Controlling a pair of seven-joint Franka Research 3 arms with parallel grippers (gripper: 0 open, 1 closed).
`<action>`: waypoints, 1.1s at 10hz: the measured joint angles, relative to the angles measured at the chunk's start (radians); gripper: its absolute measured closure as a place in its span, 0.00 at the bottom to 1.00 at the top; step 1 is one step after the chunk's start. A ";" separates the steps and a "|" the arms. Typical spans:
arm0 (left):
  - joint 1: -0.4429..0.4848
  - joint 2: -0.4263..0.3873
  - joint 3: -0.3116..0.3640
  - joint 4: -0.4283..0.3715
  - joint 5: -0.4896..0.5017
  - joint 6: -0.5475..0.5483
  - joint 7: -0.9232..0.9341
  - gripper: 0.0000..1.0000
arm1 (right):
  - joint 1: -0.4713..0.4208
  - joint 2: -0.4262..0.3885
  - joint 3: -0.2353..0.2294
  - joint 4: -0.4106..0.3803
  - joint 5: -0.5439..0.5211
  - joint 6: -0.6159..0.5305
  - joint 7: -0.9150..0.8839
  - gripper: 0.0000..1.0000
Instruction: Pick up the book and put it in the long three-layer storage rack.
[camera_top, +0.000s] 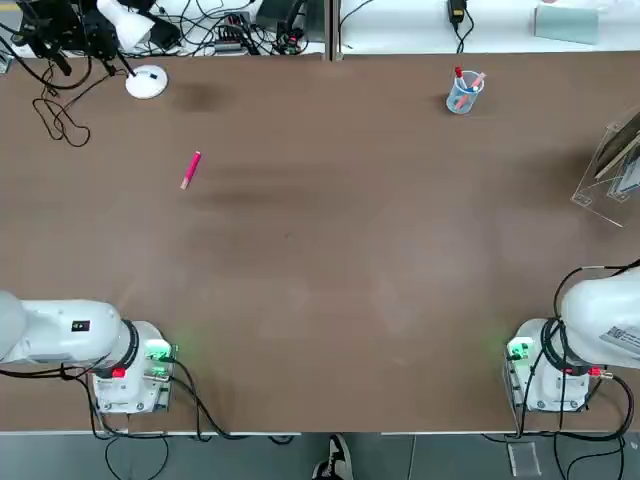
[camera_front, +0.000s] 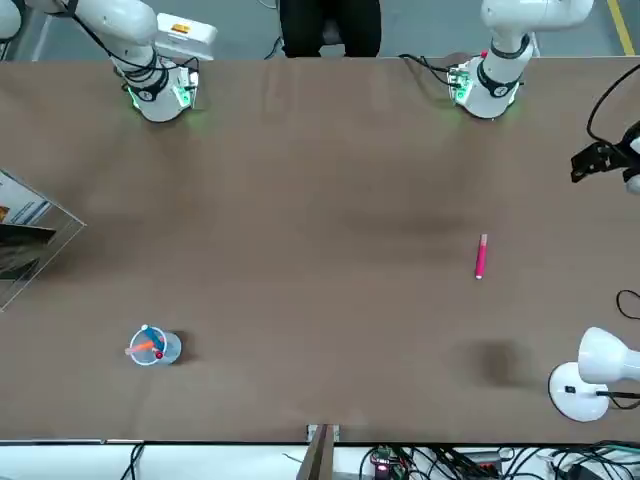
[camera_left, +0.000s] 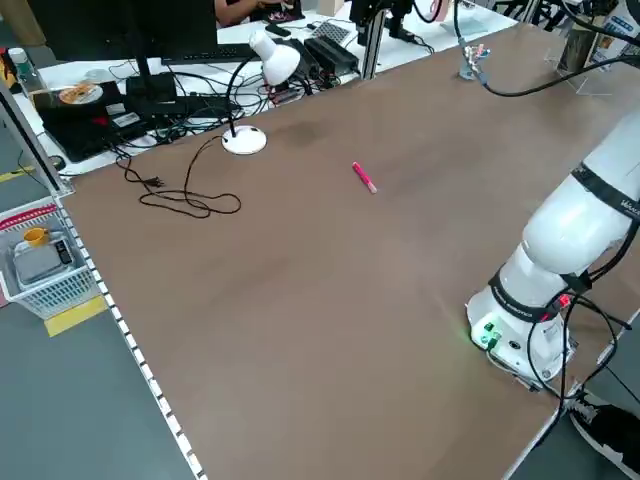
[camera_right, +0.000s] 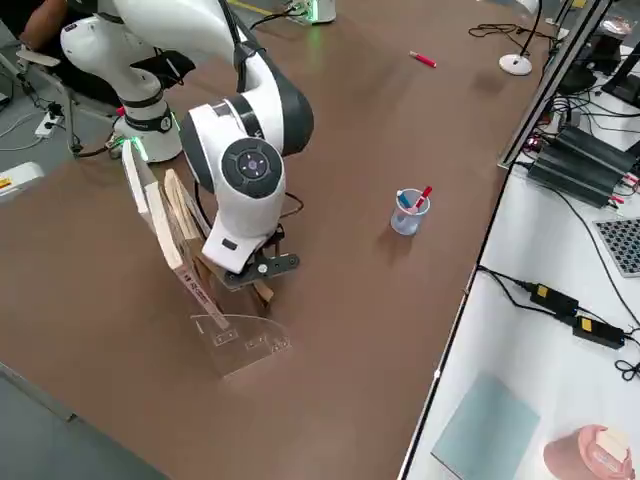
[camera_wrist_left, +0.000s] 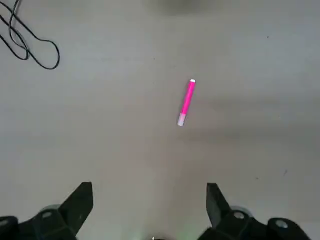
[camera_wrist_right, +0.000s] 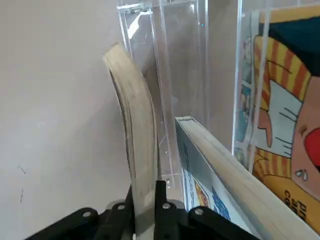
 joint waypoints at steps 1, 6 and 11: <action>0.000 0.000 0.000 0.001 0.000 0.002 0.000 0.00 | 0.000 0.001 0.001 0.001 0.000 0.000 -0.001 0.85; 0.003 -0.001 0.002 0.049 0.000 0.000 0.000 0.00 | 0.000 0.003 -0.001 0.001 0.000 0.032 -0.003 0.85; 0.006 -0.001 0.002 0.101 0.000 -0.051 0.000 0.00 | -0.004 0.003 -0.003 0.003 0.000 0.034 -0.032 0.55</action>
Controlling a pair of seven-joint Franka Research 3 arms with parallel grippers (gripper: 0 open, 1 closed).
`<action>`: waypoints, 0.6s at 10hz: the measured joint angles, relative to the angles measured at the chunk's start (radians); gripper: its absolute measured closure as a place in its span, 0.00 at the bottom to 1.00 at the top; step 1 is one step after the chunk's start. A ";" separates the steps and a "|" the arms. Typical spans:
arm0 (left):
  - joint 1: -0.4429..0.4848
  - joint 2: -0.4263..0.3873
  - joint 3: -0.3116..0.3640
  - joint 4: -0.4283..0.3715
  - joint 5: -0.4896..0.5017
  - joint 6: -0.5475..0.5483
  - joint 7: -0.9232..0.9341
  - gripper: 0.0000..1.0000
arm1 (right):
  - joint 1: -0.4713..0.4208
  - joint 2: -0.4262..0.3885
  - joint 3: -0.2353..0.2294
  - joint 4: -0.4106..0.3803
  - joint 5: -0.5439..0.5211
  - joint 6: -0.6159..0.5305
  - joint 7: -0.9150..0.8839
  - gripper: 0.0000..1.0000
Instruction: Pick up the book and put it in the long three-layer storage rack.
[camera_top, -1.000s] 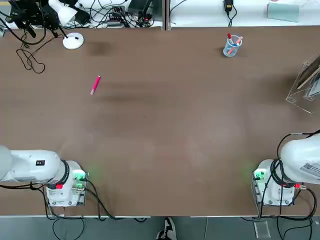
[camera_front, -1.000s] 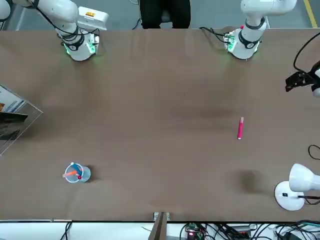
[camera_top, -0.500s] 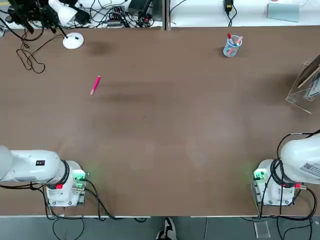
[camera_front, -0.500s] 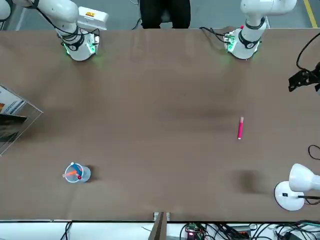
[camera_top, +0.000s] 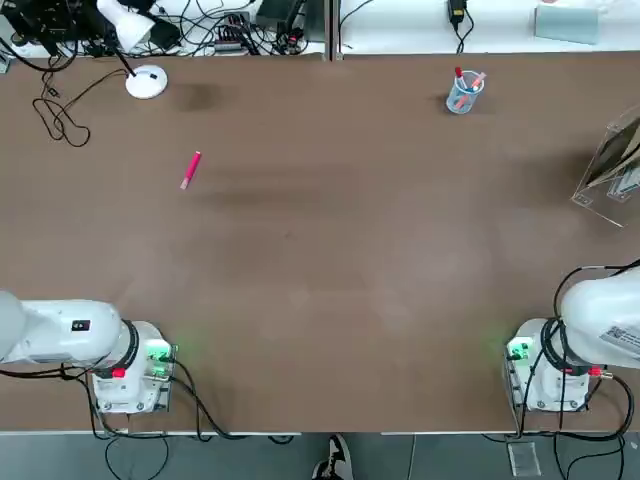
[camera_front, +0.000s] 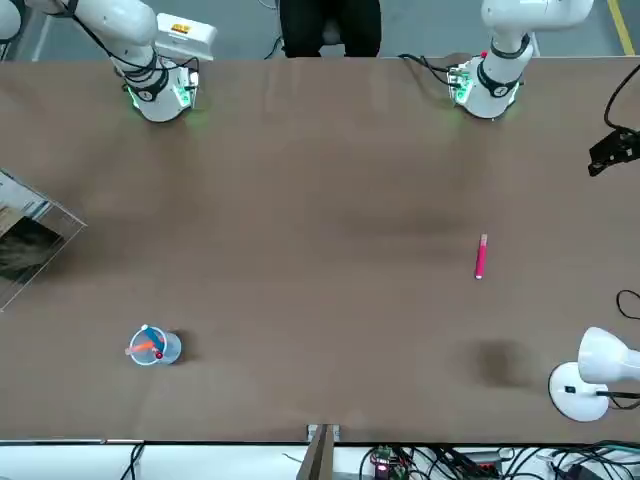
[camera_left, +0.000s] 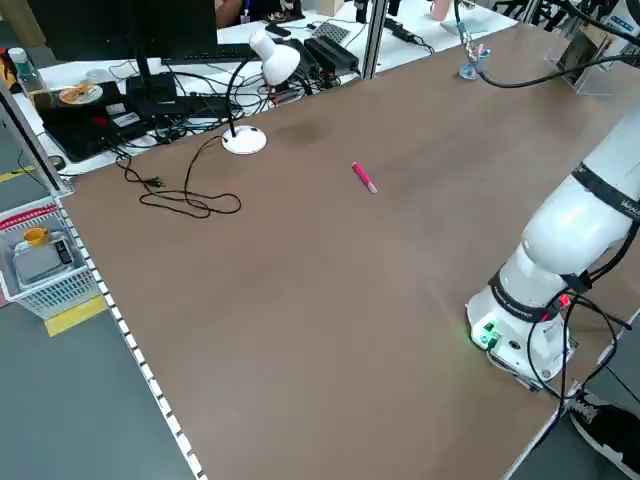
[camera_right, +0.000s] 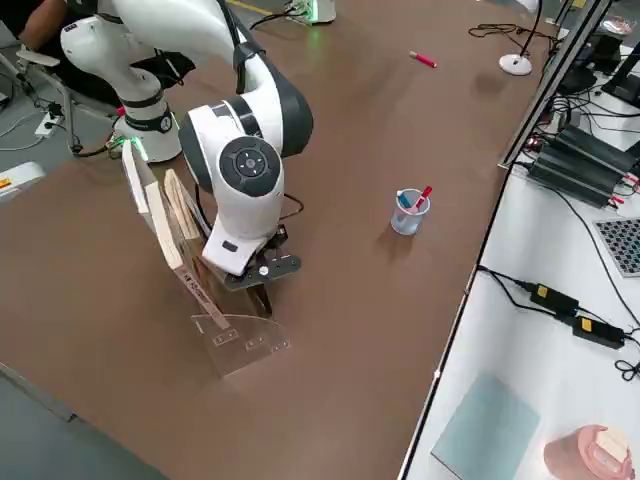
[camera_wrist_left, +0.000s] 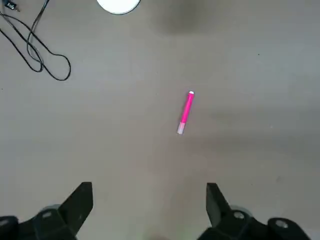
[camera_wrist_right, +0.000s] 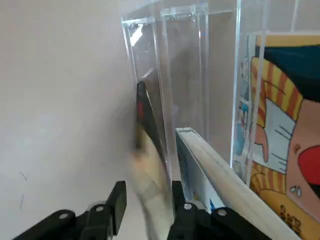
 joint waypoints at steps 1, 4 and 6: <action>0.000 0.000 0.000 0.001 0.000 -0.001 0.000 0.00 | -0.003 0.000 0.000 0.000 0.000 0.000 -0.008 0.53; 0.000 0.001 0.000 0.001 0.000 -0.002 0.000 0.00 | -0.018 0.000 0.000 0.000 0.001 0.000 -0.017 0.39; 0.000 0.002 0.000 0.001 0.000 -0.003 0.000 0.00 | -0.020 0.000 0.002 0.000 0.006 0.000 -0.020 0.21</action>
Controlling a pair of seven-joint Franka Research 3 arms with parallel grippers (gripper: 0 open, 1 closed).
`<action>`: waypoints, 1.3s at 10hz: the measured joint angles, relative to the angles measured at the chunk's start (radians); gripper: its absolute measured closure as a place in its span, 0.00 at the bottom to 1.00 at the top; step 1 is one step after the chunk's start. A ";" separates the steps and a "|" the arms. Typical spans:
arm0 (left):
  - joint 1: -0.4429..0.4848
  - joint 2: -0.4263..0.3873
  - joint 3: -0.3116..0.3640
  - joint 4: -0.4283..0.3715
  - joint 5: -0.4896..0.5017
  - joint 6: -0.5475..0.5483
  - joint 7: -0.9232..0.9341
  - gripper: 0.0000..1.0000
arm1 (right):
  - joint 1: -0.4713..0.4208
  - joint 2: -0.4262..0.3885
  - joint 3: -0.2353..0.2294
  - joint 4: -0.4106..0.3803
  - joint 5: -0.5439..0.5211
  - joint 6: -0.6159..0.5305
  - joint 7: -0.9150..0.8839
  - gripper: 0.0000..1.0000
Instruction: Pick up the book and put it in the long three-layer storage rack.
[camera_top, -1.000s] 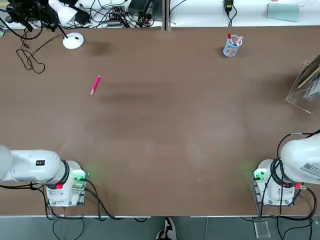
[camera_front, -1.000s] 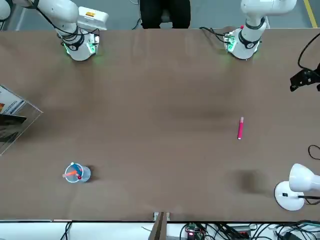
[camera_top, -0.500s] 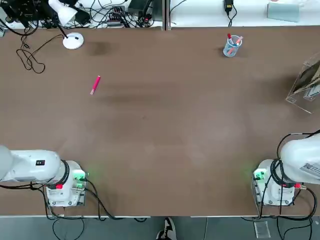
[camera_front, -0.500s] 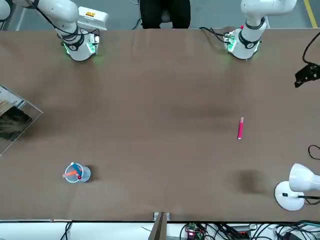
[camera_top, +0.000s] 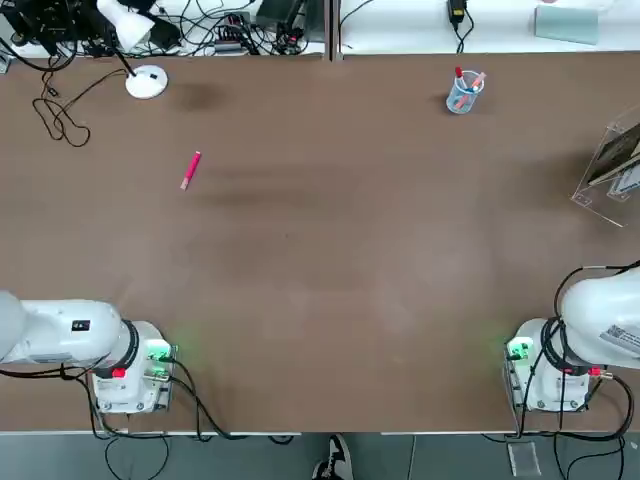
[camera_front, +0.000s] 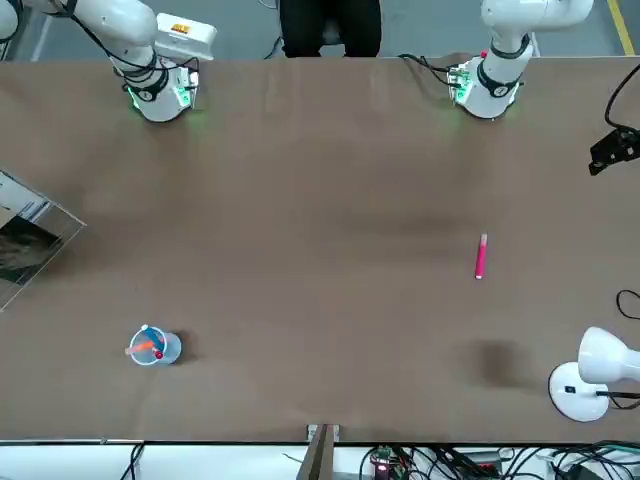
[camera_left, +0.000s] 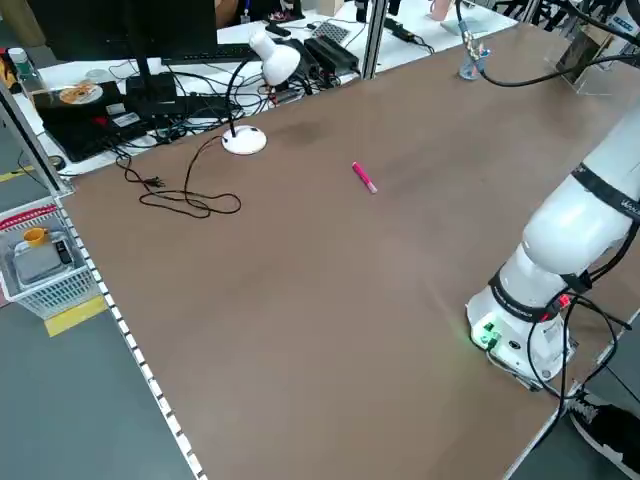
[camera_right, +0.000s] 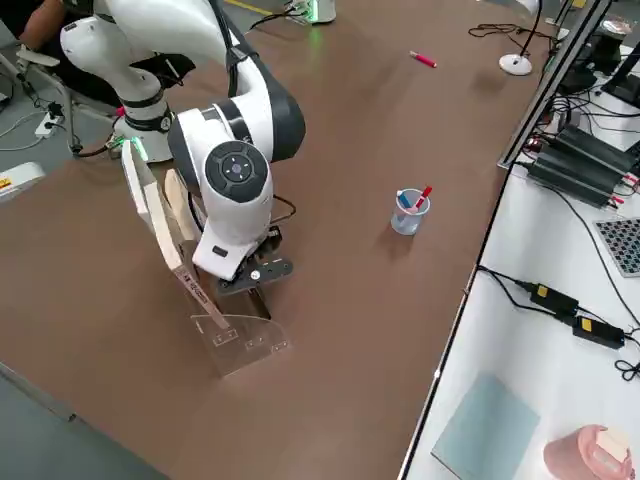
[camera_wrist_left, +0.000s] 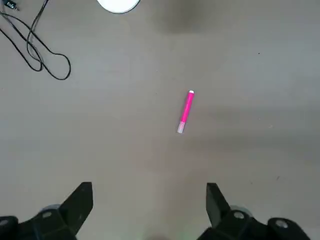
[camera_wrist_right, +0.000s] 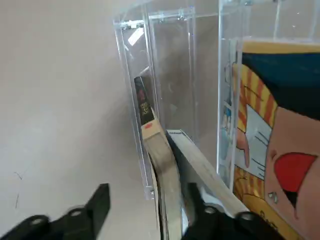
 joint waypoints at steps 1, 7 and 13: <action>0.000 0.001 0.000 0.000 0.000 0.000 0.000 0.00 | 0.001 0.000 0.003 0.000 0.003 0.000 0.000 0.11; 0.000 0.002 0.000 0.002 0.000 0.000 0.000 0.00 | 0.030 0.000 0.012 0.034 0.004 -0.082 0.040 0.00; 0.000 0.003 0.000 0.008 0.000 0.000 0.000 0.00 | 0.078 -0.002 0.014 0.104 0.004 -0.181 0.049 0.00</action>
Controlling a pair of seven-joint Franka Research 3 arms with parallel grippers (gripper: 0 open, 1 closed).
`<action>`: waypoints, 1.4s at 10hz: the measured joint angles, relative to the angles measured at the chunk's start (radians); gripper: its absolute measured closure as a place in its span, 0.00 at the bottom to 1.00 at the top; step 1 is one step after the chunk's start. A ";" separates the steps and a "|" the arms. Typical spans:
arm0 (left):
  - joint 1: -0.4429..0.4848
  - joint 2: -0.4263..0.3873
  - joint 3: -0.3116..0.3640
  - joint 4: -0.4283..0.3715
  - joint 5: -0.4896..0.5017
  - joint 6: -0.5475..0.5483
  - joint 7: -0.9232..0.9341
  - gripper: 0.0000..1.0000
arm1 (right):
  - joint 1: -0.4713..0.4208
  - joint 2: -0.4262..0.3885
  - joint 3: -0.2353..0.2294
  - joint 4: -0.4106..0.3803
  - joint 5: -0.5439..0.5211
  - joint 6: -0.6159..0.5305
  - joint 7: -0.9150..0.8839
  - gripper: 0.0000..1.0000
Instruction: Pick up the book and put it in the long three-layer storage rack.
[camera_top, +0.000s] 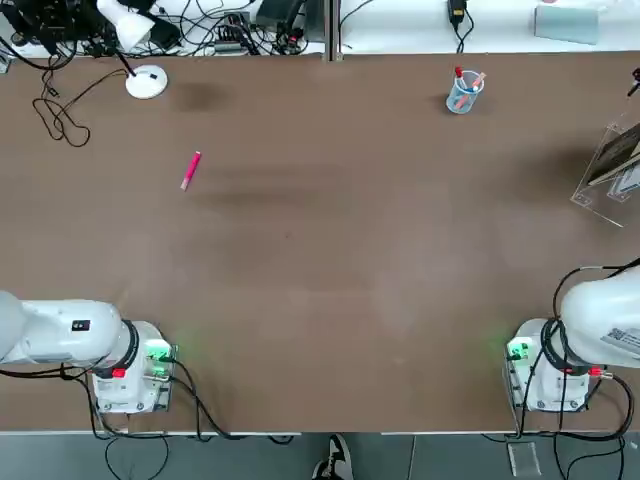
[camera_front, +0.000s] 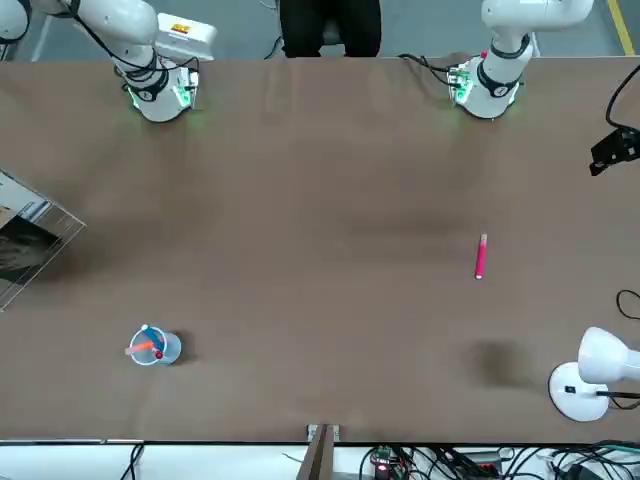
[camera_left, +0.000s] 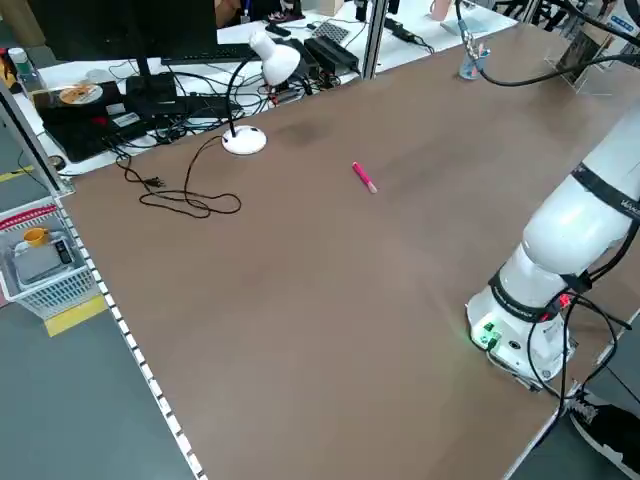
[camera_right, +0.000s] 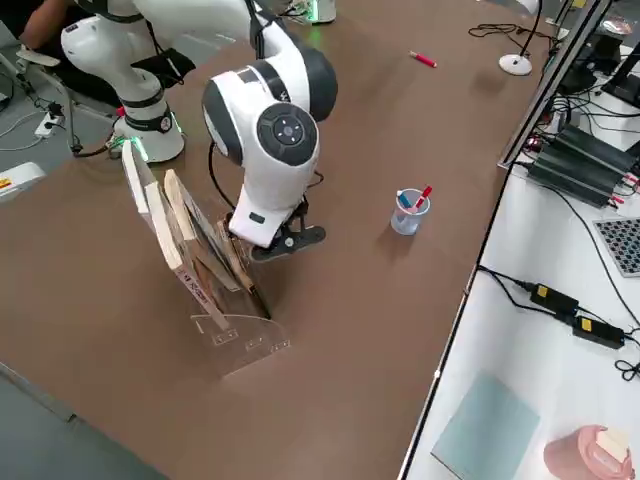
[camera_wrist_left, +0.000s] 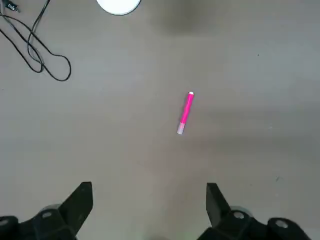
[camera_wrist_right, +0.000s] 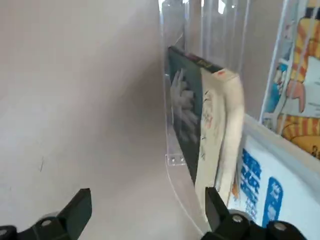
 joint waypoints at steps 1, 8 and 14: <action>0.000 0.000 0.000 0.000 0.000 0.000 0.000 0.00 | 0.010 0.000 0.001 0.008 0.000 -0.007 -0.014 0.00; 0.000 0.002 0.000 0.003 0.000 0.000 0.000 0.00 | 0.119 -0.018 0.004 0.031 0.000 0.037 -0.283 0.00; 0.000 0.005 0.000 0.014 0.000 0.000 0.000 0.00 | 0.198 -0.018 0.005 0.031 -0.001 0.133 -0.411 0.00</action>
